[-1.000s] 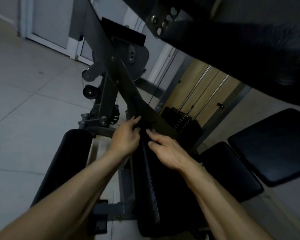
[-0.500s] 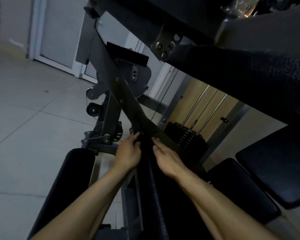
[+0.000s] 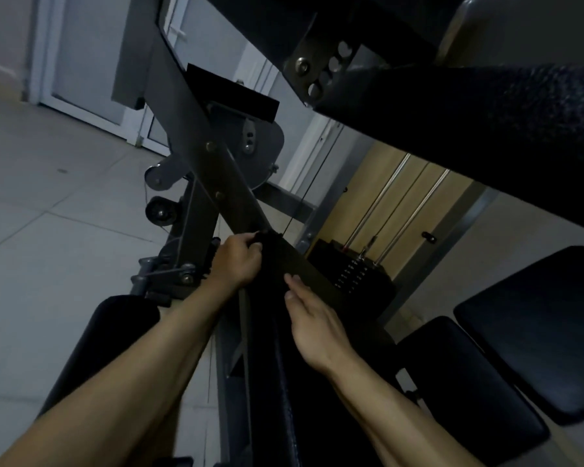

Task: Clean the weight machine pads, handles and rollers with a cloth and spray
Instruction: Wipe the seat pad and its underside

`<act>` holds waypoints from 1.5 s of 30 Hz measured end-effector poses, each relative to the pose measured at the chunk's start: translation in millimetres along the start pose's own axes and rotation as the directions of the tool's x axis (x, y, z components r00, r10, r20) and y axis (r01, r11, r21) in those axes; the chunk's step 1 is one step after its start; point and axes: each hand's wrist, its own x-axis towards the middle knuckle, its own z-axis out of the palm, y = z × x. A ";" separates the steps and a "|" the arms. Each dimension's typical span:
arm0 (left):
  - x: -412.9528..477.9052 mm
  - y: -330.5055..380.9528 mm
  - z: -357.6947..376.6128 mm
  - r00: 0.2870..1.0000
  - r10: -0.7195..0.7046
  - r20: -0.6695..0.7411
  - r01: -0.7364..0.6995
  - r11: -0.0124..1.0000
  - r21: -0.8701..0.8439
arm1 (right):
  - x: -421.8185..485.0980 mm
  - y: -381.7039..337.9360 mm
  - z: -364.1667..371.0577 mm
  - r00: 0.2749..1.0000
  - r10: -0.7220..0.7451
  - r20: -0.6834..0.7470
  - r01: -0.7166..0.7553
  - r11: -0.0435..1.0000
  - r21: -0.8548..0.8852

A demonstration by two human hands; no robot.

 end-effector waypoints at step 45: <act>-283.2 47.2 -40.8 0.981 0.124 0.151 -0.098 0.981 -0.165 | -166.0 -3.3 -7.7 0.985 0.041 -0.168 -0.031 0.998 0.057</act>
